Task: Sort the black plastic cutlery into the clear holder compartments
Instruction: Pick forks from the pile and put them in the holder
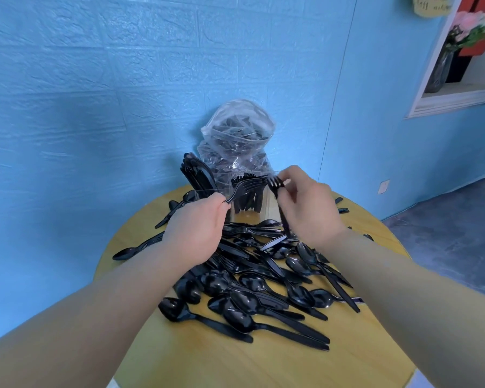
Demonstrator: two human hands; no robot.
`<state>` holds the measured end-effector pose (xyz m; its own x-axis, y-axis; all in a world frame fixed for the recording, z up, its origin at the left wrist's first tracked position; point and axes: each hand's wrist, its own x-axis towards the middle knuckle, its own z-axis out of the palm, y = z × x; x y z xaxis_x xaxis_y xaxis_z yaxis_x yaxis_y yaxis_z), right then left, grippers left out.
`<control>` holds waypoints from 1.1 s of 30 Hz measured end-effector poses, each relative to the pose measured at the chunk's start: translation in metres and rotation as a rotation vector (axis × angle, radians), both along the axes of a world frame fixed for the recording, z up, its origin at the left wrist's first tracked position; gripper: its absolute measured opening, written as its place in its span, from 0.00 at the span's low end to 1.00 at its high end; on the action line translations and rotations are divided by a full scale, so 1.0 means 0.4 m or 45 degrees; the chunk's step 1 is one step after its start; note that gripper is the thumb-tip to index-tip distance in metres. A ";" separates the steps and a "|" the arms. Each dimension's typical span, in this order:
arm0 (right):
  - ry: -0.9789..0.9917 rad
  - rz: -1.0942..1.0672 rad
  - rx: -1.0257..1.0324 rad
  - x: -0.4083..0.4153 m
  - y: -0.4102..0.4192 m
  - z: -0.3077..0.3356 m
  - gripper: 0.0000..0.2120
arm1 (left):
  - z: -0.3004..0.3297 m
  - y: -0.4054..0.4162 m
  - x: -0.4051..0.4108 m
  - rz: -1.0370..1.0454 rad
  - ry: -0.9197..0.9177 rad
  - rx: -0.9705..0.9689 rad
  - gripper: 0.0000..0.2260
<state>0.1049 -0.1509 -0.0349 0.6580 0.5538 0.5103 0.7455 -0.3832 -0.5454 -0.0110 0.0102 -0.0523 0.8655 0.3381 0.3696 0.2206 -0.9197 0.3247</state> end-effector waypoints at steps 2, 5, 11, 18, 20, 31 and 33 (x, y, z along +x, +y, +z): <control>0.313 0.014 0.193 -0.021 0.002 0.032 0.04 | 0.021 -0.011 -0.004 0.005 -0.034 -0.001 0.17; 0.694 0.108 0.489 -0.053 0.002 0.054 0.09 | 0.048 -0.037 -0.007 0.003 -0.055 0.002 0.16; 0.959 0.154 0.812 -0.090 -0.006 0.055 0.09 | 0.053 -0.074 -0.022 -0.065 -0.065 -0.090 0.14; 1.008 0.120 0.791 -0.100 -0.020 0.057 0.09 | 0.070 -0.101 -0.041 -0.206 0.007 -0.022 0.14; 0.914 0.062 0.731 -0.099 -0.024 0.057 0.10 | 0.075 -0.100 -0.044 -0.225 0.041 0.014 0.14; 0.852 0.179 0.916 -0.077 -0.043 0.069 0.08 | 0.090 -0.097 0.007 -0.245 -0.057 0.045 0.13; 0.614 0.091 0.848 -0.046 -0.052 0.092 0.08 | 0.096 -0.084 0.029 -0.214 -0.166 0.050 0.14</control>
<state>0.0865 -0.1718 0.0020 0.8634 0.2841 0.4170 0.3818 0.1727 -0.9080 0.0004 -0.0233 -0.0139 0.8523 0.1759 0.4926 0.0212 -0.9526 0.3035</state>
